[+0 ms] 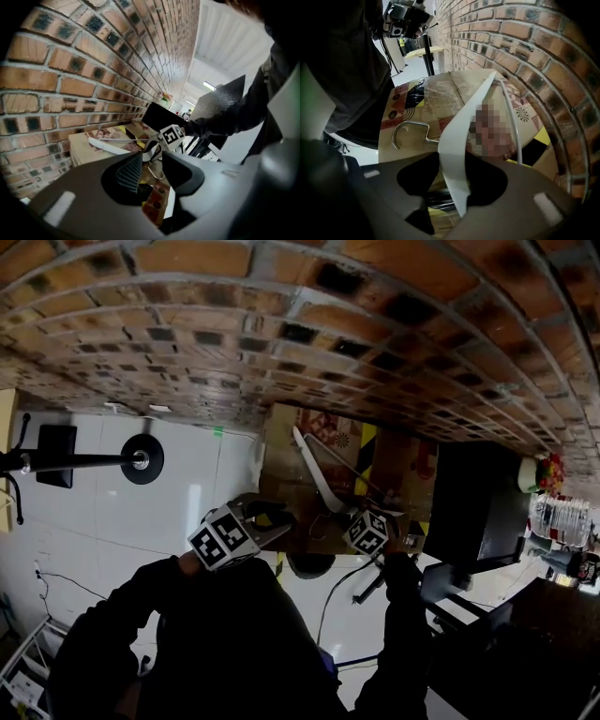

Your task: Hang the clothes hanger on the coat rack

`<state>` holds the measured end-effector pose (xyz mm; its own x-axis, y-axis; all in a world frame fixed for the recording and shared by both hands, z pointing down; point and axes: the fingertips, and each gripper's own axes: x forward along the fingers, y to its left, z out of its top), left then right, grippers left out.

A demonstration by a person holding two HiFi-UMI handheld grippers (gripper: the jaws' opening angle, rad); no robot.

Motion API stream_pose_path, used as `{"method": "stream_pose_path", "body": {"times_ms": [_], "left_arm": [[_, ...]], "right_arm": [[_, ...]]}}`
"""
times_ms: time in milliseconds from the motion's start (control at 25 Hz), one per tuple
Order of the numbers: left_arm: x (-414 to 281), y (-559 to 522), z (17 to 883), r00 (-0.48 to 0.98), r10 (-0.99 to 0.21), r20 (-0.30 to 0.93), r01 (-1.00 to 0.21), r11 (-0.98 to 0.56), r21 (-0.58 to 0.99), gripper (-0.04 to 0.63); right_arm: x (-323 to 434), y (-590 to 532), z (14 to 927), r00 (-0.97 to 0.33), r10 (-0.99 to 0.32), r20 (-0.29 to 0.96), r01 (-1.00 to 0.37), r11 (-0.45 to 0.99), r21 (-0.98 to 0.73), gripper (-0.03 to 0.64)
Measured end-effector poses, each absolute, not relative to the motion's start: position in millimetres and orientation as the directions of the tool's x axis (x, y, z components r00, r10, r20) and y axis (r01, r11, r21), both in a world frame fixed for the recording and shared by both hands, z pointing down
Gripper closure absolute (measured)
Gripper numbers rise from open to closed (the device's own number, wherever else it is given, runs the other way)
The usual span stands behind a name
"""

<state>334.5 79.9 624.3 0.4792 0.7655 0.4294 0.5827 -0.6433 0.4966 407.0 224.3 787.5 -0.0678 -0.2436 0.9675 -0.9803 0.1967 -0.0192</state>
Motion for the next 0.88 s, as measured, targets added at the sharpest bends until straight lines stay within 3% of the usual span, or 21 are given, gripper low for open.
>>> {"method": "stream_pose_path", "body": {"times_ms": [240, 440, 680, 880], "left_arm": [[323.5, 84.9, 620.2, 0.524, 0.728, 0.441, 0.554, -0.685, 0.472, 0.457], [306.4, 85.1, 607.3, 0.59, 0.673, 0.447, 0.518, -0.74, 0.43, 0.458], [285.1, 83.6, 596.6, 0.683, 0.572, 0.454, 0.426, -0.817, 0.389, 0.457], [254.0, 71.8, 579.8, 0.763, 0.461, 0.453, 0.335, -0.882, 0.332, 0.457]], "right_arm": [[408.4, 226.0, 785.6, -0.061, -0.248, 0.967, -0.978, 0.21, -0.008, 0.442], [395.8, 220.7, 765.5, -0.118, -0.309, 0.944, -0.99, 0.105, -0.09, 0.443], [382.1, 189.5, 714.0, -0.194, -0.534, 0.823, -0.963, -0.057, -0.264, 0.443], [365.4, 147.7, 656.5, -0.195, -0.758, 0.622, -0.871, -0.158, -0.466, 0.443]]}}
